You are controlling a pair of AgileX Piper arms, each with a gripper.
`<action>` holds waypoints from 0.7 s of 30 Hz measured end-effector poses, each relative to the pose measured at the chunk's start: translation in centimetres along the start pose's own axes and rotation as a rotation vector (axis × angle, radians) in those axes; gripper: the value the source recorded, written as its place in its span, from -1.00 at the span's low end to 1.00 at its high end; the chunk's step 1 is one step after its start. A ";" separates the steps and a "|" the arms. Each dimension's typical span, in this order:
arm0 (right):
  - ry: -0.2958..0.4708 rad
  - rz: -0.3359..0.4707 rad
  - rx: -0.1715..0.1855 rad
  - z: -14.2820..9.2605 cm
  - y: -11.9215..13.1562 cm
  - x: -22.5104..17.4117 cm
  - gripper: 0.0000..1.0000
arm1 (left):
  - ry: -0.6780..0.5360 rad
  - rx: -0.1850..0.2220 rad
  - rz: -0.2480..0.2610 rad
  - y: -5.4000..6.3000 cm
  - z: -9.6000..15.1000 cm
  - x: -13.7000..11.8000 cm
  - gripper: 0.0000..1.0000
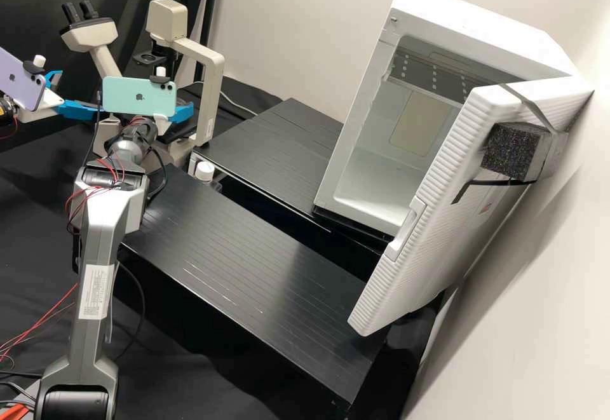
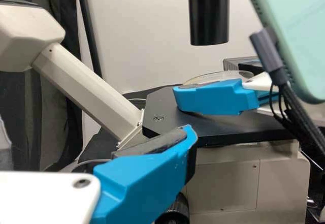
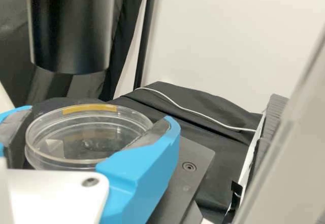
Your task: Take out the petri dish and place it under the microscope.
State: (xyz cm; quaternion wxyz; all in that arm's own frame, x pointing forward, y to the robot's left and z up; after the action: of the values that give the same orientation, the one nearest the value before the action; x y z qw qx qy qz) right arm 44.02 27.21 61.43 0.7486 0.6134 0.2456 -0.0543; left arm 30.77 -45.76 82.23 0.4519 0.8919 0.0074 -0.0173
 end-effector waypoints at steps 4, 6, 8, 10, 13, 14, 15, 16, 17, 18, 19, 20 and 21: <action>0.001 -0.014 0.008 0.1 -0.3 0.1 1.00 | 0.000 0.000 0.000 0.0 0.0 0.0 1.00; 0.002 -0.015 0.020 0.1 -0.3 0.1 1.00 | 0.000 0.000 0.000 0.0 0.0 0.0 1.00; 0.007 -0.018 0.024 0.0 -0.2 0.1 1.00 | 0.000 0.000 0.000 0.0 0.0 0.0 1.00; 0.009 -0.022 0.025 -0.1 -0.2 0.2 1.00 | 0.000 0.000 0.000 0.0 0.0 0.0 1.00; 0.010 -0.030 0.025 -0.2 -0.2 0.2 1.00 | 0.000 0.000 0.000 0.0 0.0 0.0 1.00; 0.009 -0.031 0.026 -0.1 -0.2 0.2 1.00 | 0.000 0.000 0.000 0.0 0.0 0.0 1.00; 0.009 -0.034 0.026 -0.1 -0.2 0.2 1.00 | 0.000 0.000 0.000 0.0 0.0 0.0 1.00; 0.007 -0.033 0.026 0.0 -0.1 0.2 1.00 | 0.000 0.000 0.000 0.0 0.0 0.0 1.00; 0.005 -0.033 0.025 0.0 -0.1 0.2 1.00 | 0.000 0.000 0.000 0.0 0.0 0.0 1.00; 0.002 -0.033 0.020 0.0 -0.1 0.2 1.00 | 0.000 0.000 0.000 0.0 0.0 0.0 1.00; -0.002 -0.033 0.018 0.1 -0.1 0.2 1.00 | 0.000 0.000 0.000 0.0 0.0 0.0 1.00; -0.003 -0.033 0.013 0.1 -0.1 0.2 1.00 | 0.000 0.000 0.000 0.0 0.0 0.0 1.00; -0.004 -0.029 0.013 0.1 -0.1 0.2 1.00 | 0.000 0.000 0.000 0.0 0.0 0.0 1.00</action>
State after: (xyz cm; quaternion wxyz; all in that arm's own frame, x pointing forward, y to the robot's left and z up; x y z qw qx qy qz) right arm 44.16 27.10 61.24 0.7442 0.6146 0.2528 -0.0682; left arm 30.77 -45.76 82.23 0.4519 0.8919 0.0074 -0.0173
